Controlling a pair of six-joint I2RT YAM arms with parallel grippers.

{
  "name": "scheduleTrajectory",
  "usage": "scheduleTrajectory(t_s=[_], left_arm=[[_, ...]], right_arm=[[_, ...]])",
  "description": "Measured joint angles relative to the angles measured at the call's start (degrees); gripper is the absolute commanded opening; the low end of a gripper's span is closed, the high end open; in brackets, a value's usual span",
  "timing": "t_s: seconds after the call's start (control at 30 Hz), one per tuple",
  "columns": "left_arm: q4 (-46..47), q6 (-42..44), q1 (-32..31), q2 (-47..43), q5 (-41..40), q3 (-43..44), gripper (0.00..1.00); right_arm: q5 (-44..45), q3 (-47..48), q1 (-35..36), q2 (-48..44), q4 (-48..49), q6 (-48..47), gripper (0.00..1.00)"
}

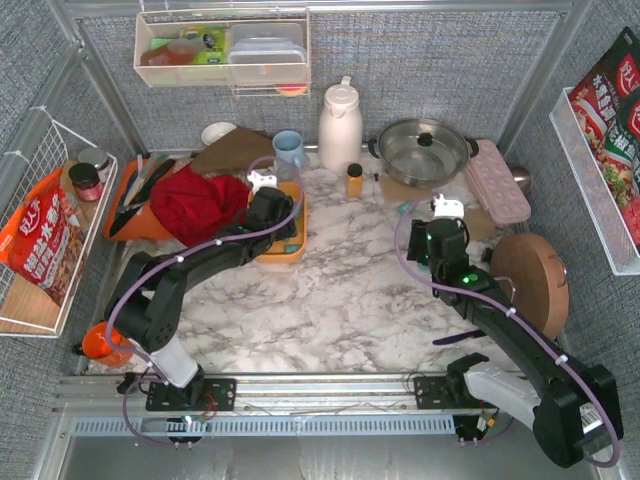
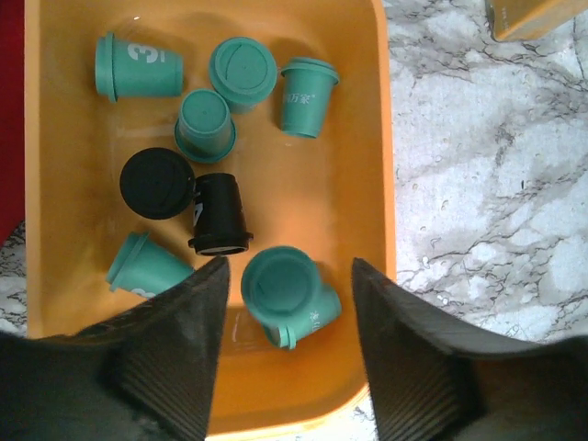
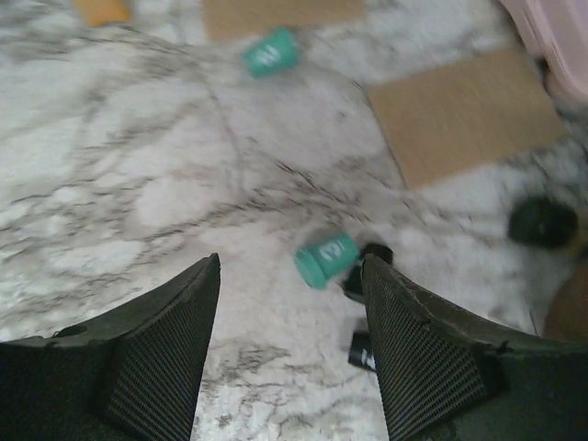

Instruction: Mix the coffee capsules in the storage basket

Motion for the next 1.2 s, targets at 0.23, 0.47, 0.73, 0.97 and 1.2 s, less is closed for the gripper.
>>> scheduleTrajectory(t_s=[0.23, 0.47, 0.73, 0.97, 1.2], left_arm=[[0.90, -0.50, 0.00, -2.97, -0.17, -2.71, 0.99], [4.50, -0.66, 0.00, -11.91, -1.03, -8.00, 0.99], [5.99, -0.66, 0.00, -17.46, -0.09, -11.43, 0.99], [6.93, -0.68, 0.00, -19.15, 0.48, -12.92, 0.99], [6.91, -0.66, 0.00, -19.10, 1.57, -12.98, 0.99]], right_arm=[[13.66, -0.09, -3.61, 4.22, -8.13, 12.57, 0.66], [17.29, -2.80, -12.35, 6.71, -10.47, 23.30, 0.59], [9.64, -1.75, -18.36, 12.70, -9.07, 28.70, 0.57], [2.89, 1.57, -18.71, 19.12, -8.33, 30.32, 0.51], [1.57, 6.05, -18.75, 24.70, -11.96, 33.35, 0.36]])
